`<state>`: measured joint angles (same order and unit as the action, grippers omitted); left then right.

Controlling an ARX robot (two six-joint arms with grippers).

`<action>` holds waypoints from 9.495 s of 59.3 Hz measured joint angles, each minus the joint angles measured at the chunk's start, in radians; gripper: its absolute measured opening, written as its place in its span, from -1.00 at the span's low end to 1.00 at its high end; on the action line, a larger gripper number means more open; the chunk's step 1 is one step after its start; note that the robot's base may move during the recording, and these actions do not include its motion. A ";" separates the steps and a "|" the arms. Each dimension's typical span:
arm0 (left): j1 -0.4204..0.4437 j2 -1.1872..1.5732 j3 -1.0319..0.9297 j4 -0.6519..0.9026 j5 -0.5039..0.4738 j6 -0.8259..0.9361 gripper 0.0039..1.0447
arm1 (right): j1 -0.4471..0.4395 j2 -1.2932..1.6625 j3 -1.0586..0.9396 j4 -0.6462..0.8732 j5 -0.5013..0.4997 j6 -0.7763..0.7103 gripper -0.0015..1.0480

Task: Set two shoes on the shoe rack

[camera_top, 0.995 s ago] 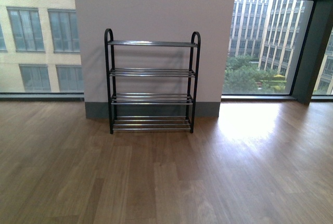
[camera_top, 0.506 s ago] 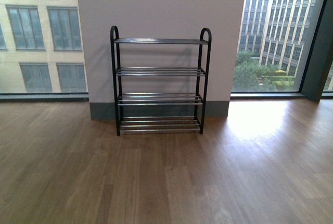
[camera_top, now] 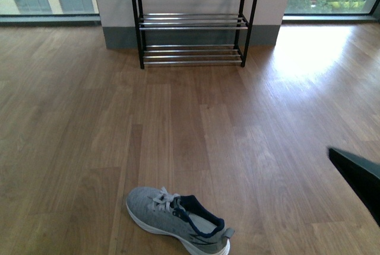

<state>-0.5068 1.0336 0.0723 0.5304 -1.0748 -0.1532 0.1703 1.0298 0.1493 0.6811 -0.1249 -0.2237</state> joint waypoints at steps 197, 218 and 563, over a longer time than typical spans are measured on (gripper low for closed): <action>0.000 0.000 0.000 0.000 0.000 0.000 -0.97 | -0.024 1.682 1.121 -0.243 0.031 0.122 -0.97; 0.000 0.000 0.000 0.000 -0.001 0.000 -0.97 | -0.211 0.927 0.459 -0.014 0.035 -0.062 -0.97; 0.000 -0.002 0.000 0.000 0.001 0.002 -0.97 | -0.307 -0.023 0.122 -0.264 -0.047 -0.061 -0.97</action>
<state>-0.5068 1.0313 0.0719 0.5304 -1.0740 -0.1513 -0.1368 1.0069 0.2714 0.4171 -0.1722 -0.2844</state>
